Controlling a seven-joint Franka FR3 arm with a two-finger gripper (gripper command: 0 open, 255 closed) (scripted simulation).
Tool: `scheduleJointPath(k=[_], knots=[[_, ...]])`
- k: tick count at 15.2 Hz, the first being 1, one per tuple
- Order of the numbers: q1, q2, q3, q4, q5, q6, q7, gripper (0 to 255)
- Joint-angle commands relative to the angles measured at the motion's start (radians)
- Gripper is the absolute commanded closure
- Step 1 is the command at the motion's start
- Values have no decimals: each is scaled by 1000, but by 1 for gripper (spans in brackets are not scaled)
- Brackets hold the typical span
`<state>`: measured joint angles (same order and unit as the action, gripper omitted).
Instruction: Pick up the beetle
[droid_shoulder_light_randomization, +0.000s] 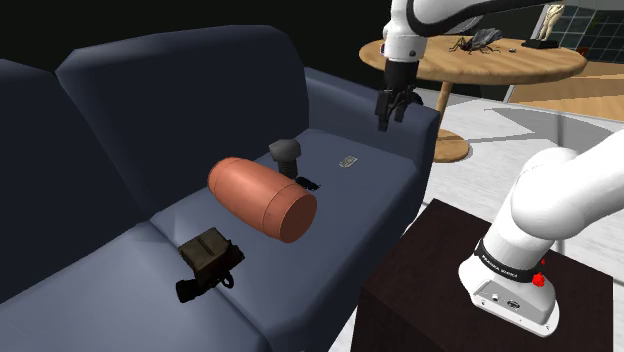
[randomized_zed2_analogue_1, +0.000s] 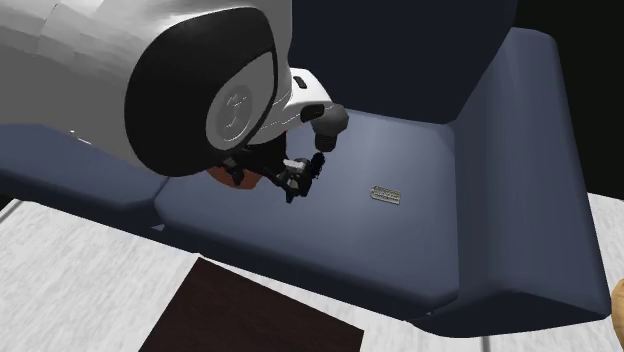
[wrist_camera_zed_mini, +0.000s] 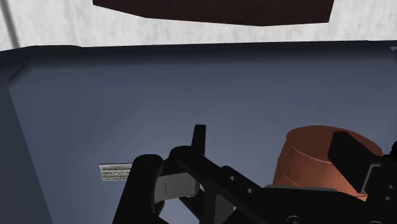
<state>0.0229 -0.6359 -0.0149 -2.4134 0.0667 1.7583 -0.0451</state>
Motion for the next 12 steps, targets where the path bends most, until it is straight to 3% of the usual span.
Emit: scheduleJointPath(k=[1,12], knots=[[2,63,8,-10,2,78,5,0],[7,455,37,73,-7,404,36,0]])
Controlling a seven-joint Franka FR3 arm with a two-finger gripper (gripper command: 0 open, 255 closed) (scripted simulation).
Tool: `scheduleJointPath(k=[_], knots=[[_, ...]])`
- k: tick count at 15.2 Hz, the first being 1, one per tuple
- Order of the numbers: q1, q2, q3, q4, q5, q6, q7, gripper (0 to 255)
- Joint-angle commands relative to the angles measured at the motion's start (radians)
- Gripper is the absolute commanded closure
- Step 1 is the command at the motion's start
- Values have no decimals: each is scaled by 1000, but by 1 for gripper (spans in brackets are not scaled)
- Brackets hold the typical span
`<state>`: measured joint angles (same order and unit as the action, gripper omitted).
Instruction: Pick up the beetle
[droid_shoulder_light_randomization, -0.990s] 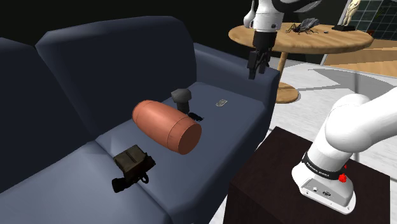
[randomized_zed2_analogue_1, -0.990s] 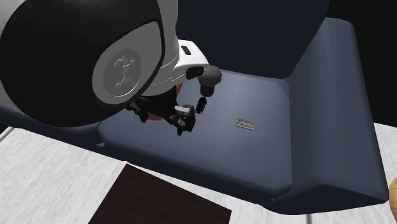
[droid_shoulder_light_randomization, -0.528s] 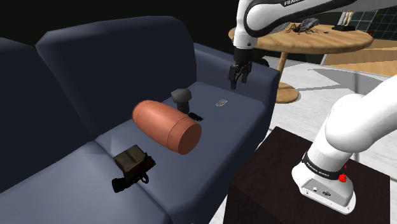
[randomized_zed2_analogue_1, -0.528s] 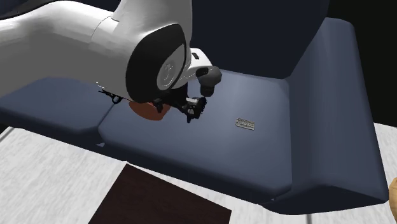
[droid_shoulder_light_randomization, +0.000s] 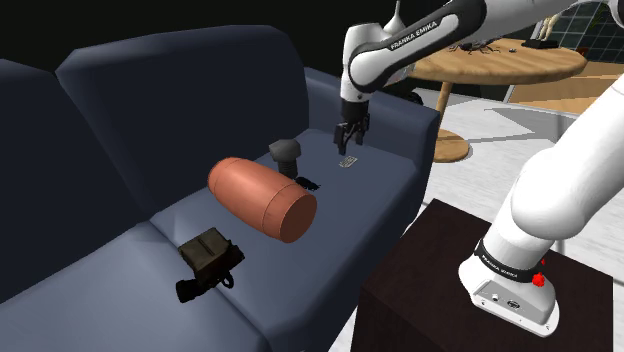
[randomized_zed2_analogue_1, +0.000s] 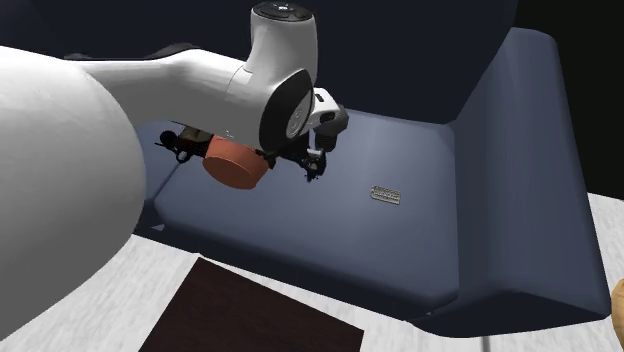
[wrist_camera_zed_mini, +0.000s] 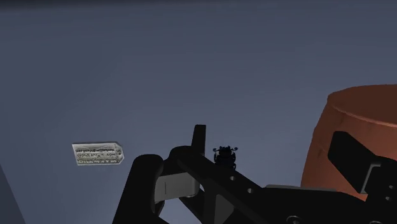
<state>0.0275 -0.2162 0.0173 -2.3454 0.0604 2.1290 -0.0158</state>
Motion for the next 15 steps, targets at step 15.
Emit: scheduleJointPath(k=[15], knots=[[18,618,5,385,-57,257,71,0]])
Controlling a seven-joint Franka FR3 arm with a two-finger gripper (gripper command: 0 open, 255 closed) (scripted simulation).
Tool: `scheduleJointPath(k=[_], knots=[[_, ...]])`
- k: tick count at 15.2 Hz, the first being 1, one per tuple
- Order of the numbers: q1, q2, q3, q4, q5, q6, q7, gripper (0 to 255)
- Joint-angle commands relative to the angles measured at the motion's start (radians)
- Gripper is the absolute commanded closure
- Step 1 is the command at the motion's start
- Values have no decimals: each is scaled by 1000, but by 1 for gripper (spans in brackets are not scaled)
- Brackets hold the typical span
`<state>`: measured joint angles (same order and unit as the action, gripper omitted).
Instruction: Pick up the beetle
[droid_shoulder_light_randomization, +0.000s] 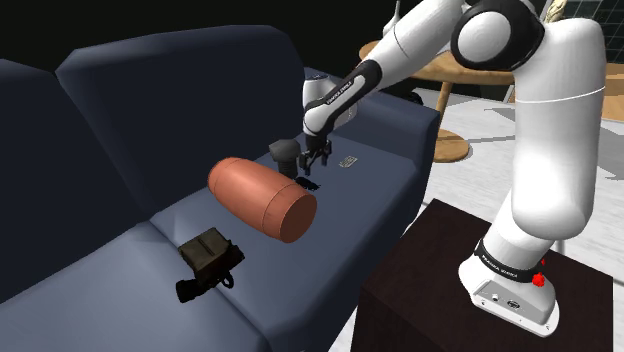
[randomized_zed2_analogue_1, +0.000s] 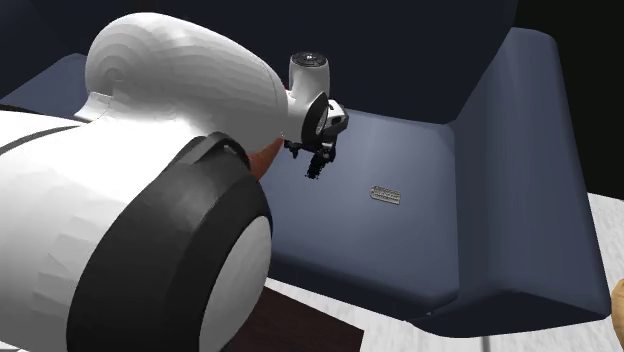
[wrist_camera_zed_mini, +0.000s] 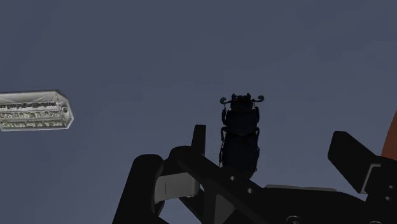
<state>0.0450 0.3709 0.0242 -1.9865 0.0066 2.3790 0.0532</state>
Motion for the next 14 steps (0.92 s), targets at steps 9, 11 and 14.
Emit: scheduleJointPath(k=[9,11,14], knots=[[11,261,-12,227,-19,42,19,0],[11,280,-12,229,-19,59,20,0],[11,306,-13,233,-19,81,20,0]])
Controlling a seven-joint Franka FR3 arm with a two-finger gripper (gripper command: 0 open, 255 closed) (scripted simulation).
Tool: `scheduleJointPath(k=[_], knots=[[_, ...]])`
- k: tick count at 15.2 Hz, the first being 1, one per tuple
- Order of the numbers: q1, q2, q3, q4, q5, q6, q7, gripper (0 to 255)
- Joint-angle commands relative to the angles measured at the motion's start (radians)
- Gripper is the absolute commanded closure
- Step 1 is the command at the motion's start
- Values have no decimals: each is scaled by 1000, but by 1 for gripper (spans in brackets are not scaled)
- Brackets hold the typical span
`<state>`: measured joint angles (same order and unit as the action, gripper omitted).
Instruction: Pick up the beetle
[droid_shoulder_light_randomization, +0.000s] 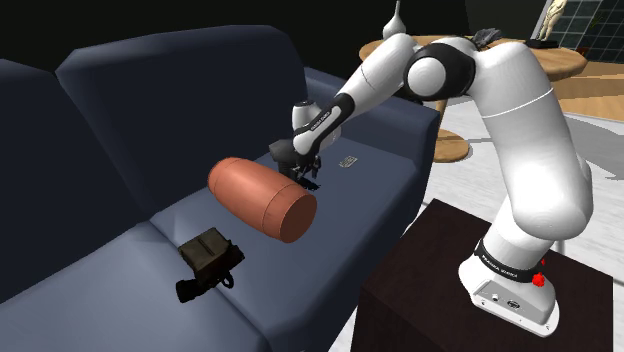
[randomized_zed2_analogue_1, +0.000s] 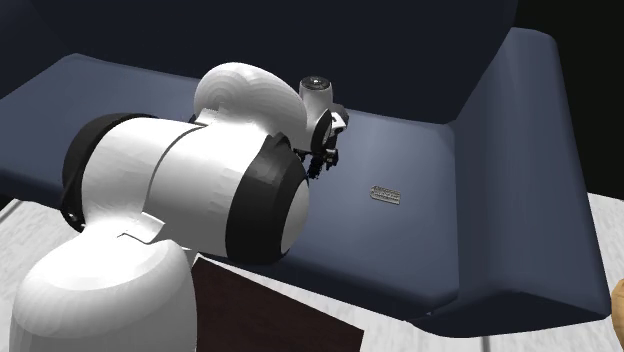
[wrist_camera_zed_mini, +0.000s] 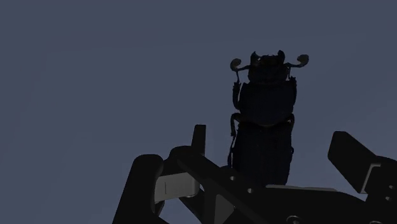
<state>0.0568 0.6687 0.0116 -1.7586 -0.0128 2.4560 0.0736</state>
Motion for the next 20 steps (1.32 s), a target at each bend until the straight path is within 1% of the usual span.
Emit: scheduleJointPath(k=[1,2,11,20], knots=[[-1,8,0,5,0,4,-1,0],[0,7,0,3,0,5,0,255],[-1,8,0,5,0,4,-1,255],[-1,-78,1,-2,1,-75,-1,255]])
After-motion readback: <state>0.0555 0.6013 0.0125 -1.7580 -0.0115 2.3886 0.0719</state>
